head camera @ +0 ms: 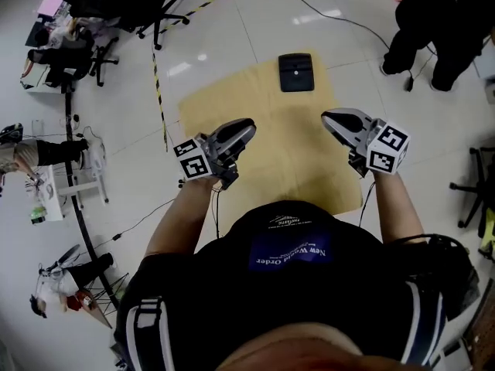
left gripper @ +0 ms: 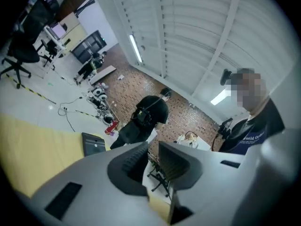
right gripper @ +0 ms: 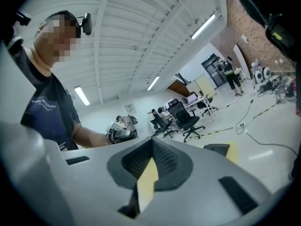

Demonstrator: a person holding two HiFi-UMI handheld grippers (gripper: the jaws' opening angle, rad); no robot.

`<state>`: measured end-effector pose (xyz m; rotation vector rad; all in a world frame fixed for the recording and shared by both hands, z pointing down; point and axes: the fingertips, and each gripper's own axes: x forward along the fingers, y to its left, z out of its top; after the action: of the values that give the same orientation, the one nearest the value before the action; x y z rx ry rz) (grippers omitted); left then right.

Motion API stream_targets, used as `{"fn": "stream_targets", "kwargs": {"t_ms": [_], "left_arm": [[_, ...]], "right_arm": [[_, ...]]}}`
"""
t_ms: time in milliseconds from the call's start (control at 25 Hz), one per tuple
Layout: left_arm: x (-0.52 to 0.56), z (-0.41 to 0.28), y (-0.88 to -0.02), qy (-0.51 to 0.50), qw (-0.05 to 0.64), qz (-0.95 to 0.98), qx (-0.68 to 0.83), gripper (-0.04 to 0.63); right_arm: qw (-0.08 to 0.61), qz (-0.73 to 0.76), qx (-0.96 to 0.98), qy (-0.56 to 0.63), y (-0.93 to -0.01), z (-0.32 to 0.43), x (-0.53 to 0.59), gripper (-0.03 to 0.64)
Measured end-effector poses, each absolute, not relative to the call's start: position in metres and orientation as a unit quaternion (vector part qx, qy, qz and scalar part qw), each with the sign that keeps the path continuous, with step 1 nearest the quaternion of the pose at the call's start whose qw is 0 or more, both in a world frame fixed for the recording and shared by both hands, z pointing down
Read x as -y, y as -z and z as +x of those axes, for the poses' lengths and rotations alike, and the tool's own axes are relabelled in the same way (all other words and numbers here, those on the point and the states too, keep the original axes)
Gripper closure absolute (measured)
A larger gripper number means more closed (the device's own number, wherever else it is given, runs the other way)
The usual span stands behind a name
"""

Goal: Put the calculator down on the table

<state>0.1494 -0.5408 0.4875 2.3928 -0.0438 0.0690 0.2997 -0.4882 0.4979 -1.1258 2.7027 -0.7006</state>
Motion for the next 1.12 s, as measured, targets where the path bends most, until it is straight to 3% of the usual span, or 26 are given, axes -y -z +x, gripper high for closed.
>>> {"fn": "stream_targets", "kwargs": {"t_ms": [120,360,680,1120], "left_arm": [[0.535,0.104,-0.46,0.008,0.343,0.938,0.042,0.586],[0.532,0.009,-0.413,0.102,0.31,0.941,0.087,0.588],[0.493,-0.119,-0.38,0.144,0.254,0.947,0.133,0.588],[0.458,-0.163,-0.374,0.138,0.251,0.952,0.104,0.588]], "right_arm": [[0.054,-0.367,-0.903,0.216,-0.476,0.268,0.491,0.634],[0.03,-0.376,-0.906,0.191,-0.443,0.207,0.502,0.634],[0.003,-0.41,-0.897,0.167,-0.407,0.104,0.482,0.634],[-0.002,-0.423,-0.887,0.183,-0.401,0.051,0.446,0.634]]}}
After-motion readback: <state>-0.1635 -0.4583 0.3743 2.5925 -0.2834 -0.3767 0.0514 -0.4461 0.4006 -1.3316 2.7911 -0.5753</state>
